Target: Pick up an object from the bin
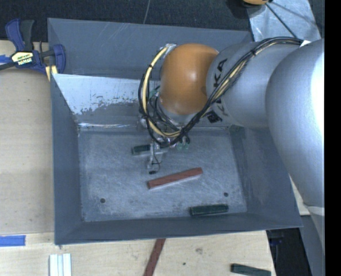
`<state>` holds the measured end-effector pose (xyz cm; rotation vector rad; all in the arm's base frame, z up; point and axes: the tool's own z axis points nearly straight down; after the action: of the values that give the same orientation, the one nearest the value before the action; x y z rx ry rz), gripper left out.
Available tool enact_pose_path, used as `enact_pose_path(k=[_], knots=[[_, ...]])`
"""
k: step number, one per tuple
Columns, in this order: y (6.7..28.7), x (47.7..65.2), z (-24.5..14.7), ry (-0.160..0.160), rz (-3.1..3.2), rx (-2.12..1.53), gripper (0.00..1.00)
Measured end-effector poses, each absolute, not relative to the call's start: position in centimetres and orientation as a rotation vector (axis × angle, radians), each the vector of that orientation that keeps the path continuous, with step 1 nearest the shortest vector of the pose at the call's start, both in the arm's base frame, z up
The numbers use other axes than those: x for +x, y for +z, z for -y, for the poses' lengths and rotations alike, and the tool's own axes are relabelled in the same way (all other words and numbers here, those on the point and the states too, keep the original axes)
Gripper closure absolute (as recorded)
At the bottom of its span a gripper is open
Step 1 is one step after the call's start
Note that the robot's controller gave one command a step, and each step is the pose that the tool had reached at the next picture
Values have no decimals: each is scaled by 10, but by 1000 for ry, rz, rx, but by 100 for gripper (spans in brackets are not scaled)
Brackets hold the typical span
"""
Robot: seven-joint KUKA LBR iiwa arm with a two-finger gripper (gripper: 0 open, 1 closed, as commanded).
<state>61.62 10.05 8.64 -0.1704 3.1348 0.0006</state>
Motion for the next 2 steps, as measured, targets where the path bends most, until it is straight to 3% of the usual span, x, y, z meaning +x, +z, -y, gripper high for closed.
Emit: enact_pose_path(k=[1,2], knots=[[72,627,-96,4,-3135,-53,100],[72,627,-96,4,-3135,-54,100]])
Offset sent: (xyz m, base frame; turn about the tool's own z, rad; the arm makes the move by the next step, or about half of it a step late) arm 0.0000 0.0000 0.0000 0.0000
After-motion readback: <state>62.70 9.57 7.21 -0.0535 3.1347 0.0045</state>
